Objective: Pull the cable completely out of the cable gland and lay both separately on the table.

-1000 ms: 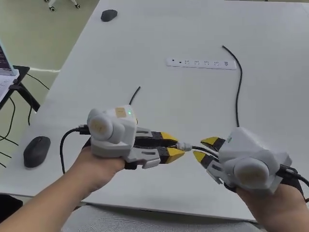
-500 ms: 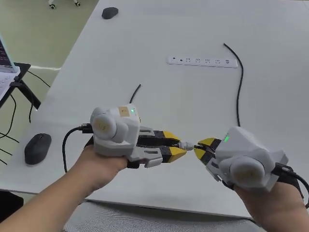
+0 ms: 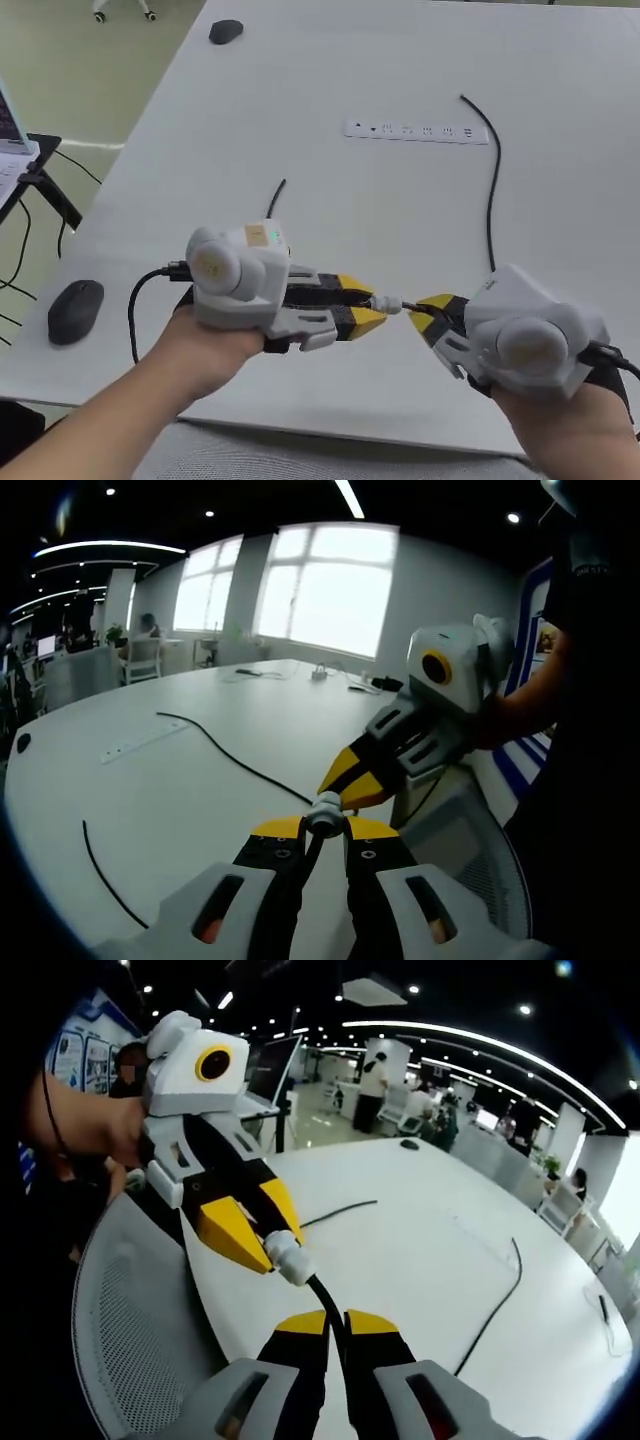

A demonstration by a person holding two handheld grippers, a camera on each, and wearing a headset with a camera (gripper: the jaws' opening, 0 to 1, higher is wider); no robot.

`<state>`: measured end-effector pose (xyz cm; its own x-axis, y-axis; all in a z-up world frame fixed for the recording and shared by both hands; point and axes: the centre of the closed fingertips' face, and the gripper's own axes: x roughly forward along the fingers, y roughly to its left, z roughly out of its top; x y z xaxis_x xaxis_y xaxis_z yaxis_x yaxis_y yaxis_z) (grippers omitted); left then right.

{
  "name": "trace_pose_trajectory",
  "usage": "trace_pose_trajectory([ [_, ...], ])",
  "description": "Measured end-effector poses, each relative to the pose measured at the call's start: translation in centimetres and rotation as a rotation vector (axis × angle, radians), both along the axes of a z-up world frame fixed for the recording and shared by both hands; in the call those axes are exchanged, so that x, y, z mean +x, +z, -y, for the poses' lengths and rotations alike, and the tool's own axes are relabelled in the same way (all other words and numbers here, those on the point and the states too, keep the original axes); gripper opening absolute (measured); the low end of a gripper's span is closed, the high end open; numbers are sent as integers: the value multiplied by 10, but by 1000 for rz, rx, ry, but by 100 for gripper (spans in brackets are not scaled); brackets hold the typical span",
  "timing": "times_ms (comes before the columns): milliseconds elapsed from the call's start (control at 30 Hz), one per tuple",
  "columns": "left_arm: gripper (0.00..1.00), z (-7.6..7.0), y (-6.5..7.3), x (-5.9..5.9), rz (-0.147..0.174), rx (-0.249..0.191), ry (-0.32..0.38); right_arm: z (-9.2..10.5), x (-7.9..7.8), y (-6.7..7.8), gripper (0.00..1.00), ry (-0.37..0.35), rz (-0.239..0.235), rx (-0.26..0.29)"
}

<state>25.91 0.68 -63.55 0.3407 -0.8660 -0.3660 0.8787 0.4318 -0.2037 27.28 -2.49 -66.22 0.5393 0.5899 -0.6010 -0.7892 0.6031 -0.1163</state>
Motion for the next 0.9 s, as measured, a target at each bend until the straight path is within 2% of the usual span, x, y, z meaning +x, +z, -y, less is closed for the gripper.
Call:
trace_pose_trajectory([
  [100,15,-1,3,1,1,-13,9,3,2,1,0,-32,-4,37],
  [133,15,-1,3,0,-7,-13,8,3,-1,-3,0,-36,-38,49],
  [333,15,-2,2,-2,-2,-7,8,11,2,-12,0,-72,-52,54],
  [700,15,-5,5,-6,-11,-32,18,41,7,-37,0,-195,-147,98],
  [800,15,-5,5,-6,-9,-33,21,49,6,-47,0,-245,-194,118],
  [900,15,-5,4,-7,-8,-32,23,56,5,-55,0,-274,-215,123],
])
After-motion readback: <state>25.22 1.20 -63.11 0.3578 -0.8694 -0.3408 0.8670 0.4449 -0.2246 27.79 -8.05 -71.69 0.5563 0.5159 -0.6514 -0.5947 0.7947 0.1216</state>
